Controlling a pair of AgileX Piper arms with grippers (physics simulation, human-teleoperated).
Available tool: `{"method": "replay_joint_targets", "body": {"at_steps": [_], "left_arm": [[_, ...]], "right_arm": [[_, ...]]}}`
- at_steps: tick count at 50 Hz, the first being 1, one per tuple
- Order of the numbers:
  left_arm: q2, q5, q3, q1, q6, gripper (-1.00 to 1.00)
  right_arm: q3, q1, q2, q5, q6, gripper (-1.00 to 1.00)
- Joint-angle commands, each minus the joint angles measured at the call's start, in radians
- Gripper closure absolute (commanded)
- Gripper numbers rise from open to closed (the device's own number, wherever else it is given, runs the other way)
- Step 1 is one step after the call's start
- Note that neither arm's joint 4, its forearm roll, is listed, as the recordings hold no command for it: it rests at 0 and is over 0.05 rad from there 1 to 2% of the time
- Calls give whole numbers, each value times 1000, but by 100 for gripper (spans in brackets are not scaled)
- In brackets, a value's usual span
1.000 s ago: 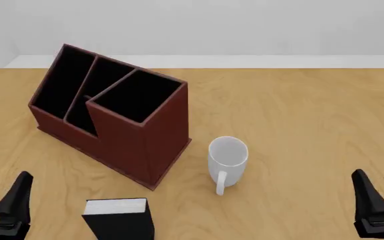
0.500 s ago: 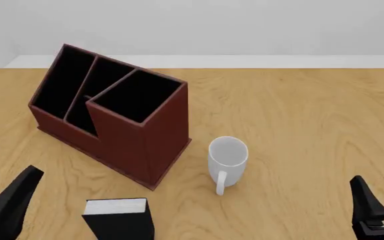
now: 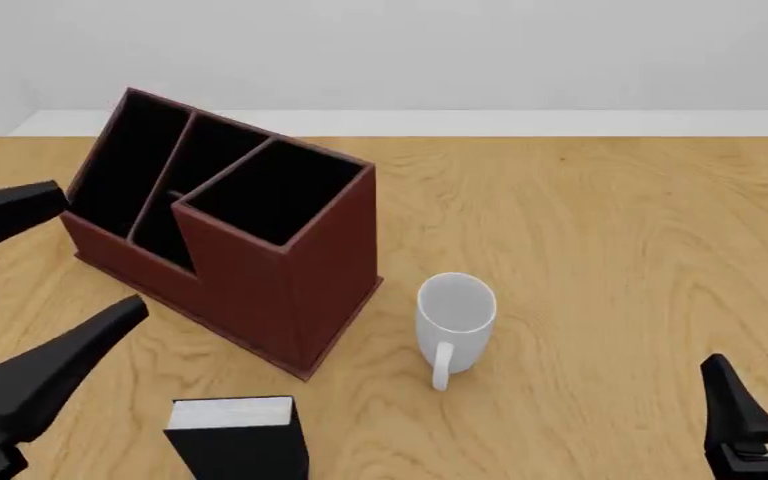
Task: Pick up the book and place it in the front compartment of the caddy.
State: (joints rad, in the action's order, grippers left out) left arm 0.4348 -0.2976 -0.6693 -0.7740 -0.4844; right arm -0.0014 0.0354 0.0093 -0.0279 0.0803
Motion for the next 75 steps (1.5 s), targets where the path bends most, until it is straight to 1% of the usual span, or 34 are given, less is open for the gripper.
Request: {"method": "replay_joint_targets", "body": {"at_steps": [1,2,4,5,7,10,14,15,16,17,20,24,26,28,30,32,34,36,38,41,44,49,53,60,62,64,66,67,68,69,70,71,74,75], "left_arm": [[122,-319,-209,-99,-77,-100],[122,-348,-221,-110,-87,-100],[148,-376,-262,-99,-80,-100],[163,-417,-294,-108,-69,-100],[156,-464,-321,-133,-76,-100],[172,-551,-374,-171,-42,-100],[194,-646,-339,-195,-38,-100],[204,-656,-341,-189,-29,-100],[202,-672,-339,-199,-27,-100],[203,-701,-346,-215,-8,-100],[206,-735,-350,-229,12,-100],[184,-793,-305,-271,26,-100],[186,-798,-319,-272,45,-100],[186,-799,-320,-276,46,-100],[184,-806,-314,-293,62,-100],[179,-803,-289,-308,78,-100],[185,-782,-269,-304,102,-100],[188,-764,-244,-297,110,-100],[193,-728,-231,-291,147,-100],[188,-679,-175,-286,129,-100],[189,-653,-165,-312,157,-100],[195,-627,-140,-332,178,-100],[201,-612,-85,-361,200,-100],[220,-573,-36,-362,198,-100],[231,-550,-5,-352,184,-100],[231,-535,7,-351,184,-100],[247,-507,20,-332,168,-100],[268,-475,43,-296,118,-100],[299,-437,80,-265,86,-100],[294,-431,95,-277,91,-100],[290,-429,90,-284,115,-100],[312,-396,89,-261,127,-100],[327,-364,107,-255,122,-100],[347,-335,106,-234,124,-100]], "right_arm": [[1,0,-6,-10,5,-100],[1,-1,-6,-11,3,-100],[1,-3,-5,-12,2,-100],[1,-3,-5,-13,2,-100],[1,-4,-5,-16,5,-100],[1,-4,-4,-18,7,-100],[1,-2,-5,-22,13,-100],[1,-1,-4,-22,14,-100],[1,-1,-5,-23,14,-100],[1,-1,-5,-24,15,-100],[1,-1,-5,-26,16,-100],[1,0,-5,-27,19,-100],[1,-4,-5,-27,19,-100],[1,-3,-3,-28,18,-100],[1,-7,1,-26,16,-100],[1,-8,0,-27,16,-100],[1,-7,-1,-28,18,-100],[1,-6,-2,-28,19,-100],[1,-7,-2,-28,18,-100],[1,-7,-3,-28,18,-100],[1,-6,-4,-29,19,-100],[1,-5,-2,-30,21,-100],[1,-4,-4,-31,20,-100],[0,-1,4,-24,24,-100],[1,-1,-2,-28,24,-100],[1,0,-2,-27,26,-100],[1,0,-2,-26,27,-100],[1,0,-3,-27,27,-100],[1,1,-3,-27,28,-100],[1,1,-3,-27,28,-100],[1,1,-3,-27,28,-100],[1,1,-2,-26,28,-100],[1,0,-5,-27,27,-100],[1,1,-5,-27,28,-100]]}}
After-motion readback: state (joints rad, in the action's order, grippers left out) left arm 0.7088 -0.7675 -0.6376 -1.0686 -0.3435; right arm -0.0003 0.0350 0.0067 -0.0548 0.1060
